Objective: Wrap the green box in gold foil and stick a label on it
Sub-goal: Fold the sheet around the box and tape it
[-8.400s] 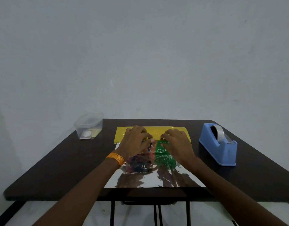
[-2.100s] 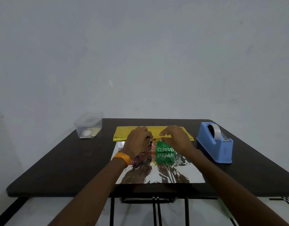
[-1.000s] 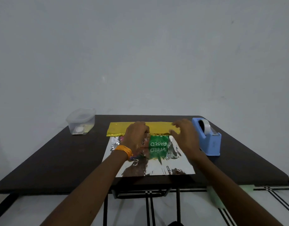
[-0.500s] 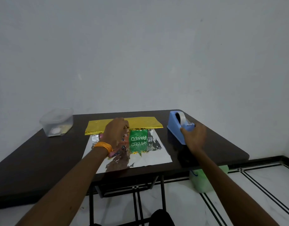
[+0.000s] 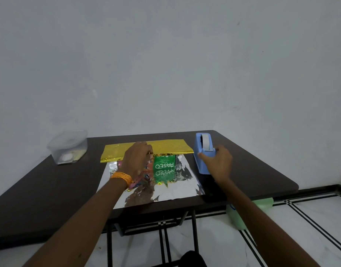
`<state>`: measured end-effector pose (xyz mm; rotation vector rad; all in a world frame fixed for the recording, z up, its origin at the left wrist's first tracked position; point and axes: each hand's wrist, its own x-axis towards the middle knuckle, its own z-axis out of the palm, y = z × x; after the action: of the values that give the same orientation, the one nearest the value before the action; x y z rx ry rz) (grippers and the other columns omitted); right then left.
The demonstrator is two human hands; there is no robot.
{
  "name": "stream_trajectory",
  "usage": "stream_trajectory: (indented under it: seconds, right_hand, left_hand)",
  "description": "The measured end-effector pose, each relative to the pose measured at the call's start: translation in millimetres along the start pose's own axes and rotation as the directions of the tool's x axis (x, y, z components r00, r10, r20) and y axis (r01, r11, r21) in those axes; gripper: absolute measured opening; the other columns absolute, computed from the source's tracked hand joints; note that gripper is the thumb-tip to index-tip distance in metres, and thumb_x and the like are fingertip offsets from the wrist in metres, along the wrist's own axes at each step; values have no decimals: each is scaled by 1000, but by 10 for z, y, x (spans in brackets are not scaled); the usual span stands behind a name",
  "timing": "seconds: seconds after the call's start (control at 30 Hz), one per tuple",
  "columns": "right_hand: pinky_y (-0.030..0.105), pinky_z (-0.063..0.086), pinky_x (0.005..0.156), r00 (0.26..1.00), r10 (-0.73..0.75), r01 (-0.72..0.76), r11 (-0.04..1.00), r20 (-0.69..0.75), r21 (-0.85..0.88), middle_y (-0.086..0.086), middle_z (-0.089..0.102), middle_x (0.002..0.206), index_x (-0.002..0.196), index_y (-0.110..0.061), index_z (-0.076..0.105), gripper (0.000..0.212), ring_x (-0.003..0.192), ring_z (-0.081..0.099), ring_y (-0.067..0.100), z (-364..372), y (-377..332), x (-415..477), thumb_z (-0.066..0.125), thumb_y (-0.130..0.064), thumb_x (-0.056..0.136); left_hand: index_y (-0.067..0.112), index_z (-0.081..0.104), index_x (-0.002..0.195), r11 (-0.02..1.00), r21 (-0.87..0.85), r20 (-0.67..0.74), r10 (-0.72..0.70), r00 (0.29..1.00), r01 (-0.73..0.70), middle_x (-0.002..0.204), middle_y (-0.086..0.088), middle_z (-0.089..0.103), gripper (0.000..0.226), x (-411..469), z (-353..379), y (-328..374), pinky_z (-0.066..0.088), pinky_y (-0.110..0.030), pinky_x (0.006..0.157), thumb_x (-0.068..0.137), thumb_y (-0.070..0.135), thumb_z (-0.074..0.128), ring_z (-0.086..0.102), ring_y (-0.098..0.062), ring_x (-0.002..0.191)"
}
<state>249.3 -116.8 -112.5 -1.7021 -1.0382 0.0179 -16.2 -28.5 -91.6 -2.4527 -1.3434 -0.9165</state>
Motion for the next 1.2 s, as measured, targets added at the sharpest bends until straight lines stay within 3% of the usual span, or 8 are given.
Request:
stream_trajectory:
  seconds: [0.17, 0.33, 0.47, 0.63, 0.77, 0.9, 1.13, 1.2]
  right_hand:
    - [31, 27, 50, 893, 326, -425, 837, 311, 343, 10, 40, 70, 65, -2, 51, 46, 59, 36, 21, -162, -94, 285, 76, -36, 83]
    - [24, 27, 39, 843, 421, -517, 807, 336, 286, 6, 40, 60, 72, -4, 58, 19, 46, 31, 16, -205, -236, 445, 74, -7, 83]
    - [24, 44, 40, 803, 460, -578, 757, 379, 305, 7, 54, 74, 75, -6, 61, 19, 62, 48, 15, -224, -285, 447, 78, -7, 83]
    - [39, 60, 56, 809, 462, -585, 691, 364, 425, 10, 48, 89, 85, -3, 57, 17, 76, 53, 22, -265, -469, 486, 74, -5, 87]
    - [34, 59, 62, 836, 453, -548, 652, 311, 524, 11, 56, 91, 86, 0, 60, 11, 87, 61, 27, -153, -404, 348, 70, 0, 88]
    - [30, 57, 61, 887, 417, -451, 683, 200, 575, 9, 61, 85, 74, -3, 60, 18, 79, 65, 23, -104, -373, 234, 70, 1, 88]
    - [35, 60, 74, 922, 361, -369, 720, 136, 588, 10, 60, 76, 87, 19, 61, 17, 73, 63, 18, -27, -308, 150, 70, 4, 84]
    - [34, 60, 73, 930, 348, -350, 732, 121, 584, 11, 54, 72, 76, 10, 60, 15, 75, 62, 21, -7, -266, 127, 72, 2, 82]
  left_hand:
    - [15, 72, 98, 1000, -5, 2, 7, 1000, -7, 97, -3, 65, 9, -11, 6, -16, 49, -36, 75, 93, 16, 66, 58, -23, 97]
    - [17, 71, 95, 1000, -9, -10, 17, 1000, -17, 94, -1, 63, 7, -36, 25, -31, 47, -33, 71, 93, 16, 65, 56, -22, 93]
    - [16, 70, 95, 1000, -16, -6, 17, 1000, -17, 94, -1, 63, 6, -40, 26, -29, 47, -34, 71, 94, 16, 65, 56, -22, 94]
    - [17, 70, 97, 1000, -12, -4, 4, 1000, -4, 95, 0, 62, 6, -38, 34, -27, 49, -33, 72, 94, 18, 65, 55, -21, 95]
    - [17, 70, 95, 1000, -16, -22, -4, 1000, 3, 94, 0, 62, 5, -52, 38, -7, 48, -33, 71, 94, 17, 65, 55, -21, 94]
    - [15, 70, 95, 1000, -2, -16, 0, 1000, 0, 95, -2, 62, 6, -65, 16, 14, 48, -33, 71, 95, 17, 64, 55, -22, 94]
    - [16, 69, 91, 1000, -7, -22, -24, 999, 24, 92, -1, 62, 5, -70, 39, -19, 50, -35, 69, 92, 14, 65, 55, -22, 91]
    - [16, 69, 91, 1000, -13, -31, -19, 999, 19, 92, -1, 62, 4, -77, 41, -22, 49, -35, 69, 92, 14, 66, 55, -22, 91]
